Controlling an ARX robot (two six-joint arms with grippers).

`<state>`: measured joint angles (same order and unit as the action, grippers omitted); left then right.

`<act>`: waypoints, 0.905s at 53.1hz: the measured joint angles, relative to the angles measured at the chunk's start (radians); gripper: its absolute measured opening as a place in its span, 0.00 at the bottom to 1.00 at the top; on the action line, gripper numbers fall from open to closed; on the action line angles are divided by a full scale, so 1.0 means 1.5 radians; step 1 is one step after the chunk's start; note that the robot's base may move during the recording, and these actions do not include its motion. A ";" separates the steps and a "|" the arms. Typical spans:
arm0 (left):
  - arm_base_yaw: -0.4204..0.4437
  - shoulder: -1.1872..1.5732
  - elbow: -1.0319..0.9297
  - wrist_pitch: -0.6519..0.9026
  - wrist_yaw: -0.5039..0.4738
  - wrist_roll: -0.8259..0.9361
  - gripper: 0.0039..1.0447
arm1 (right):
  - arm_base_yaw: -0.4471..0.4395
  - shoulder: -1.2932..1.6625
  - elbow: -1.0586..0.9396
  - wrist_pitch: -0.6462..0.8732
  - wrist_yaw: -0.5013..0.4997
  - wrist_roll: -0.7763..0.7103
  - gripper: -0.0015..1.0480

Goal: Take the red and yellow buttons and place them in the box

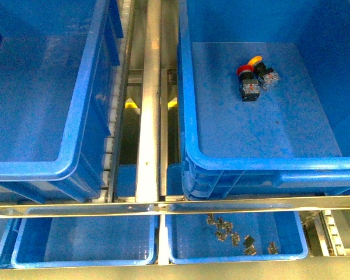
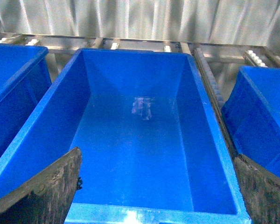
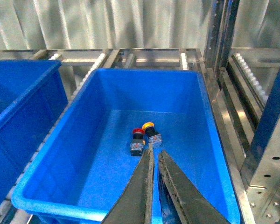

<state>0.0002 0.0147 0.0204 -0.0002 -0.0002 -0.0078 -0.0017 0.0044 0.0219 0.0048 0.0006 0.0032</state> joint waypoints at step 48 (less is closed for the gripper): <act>0.000 0.000 0.000 0.000 0.000 0.000 0.93 | 0.000 0.000 0.000 -0.002 0.000 0.000 0.76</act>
<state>-0.0002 0.0147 0.0204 -0.0006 -0.0006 -0.0078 -0.0017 0.0048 0.0219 0.0017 0.0006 0.0029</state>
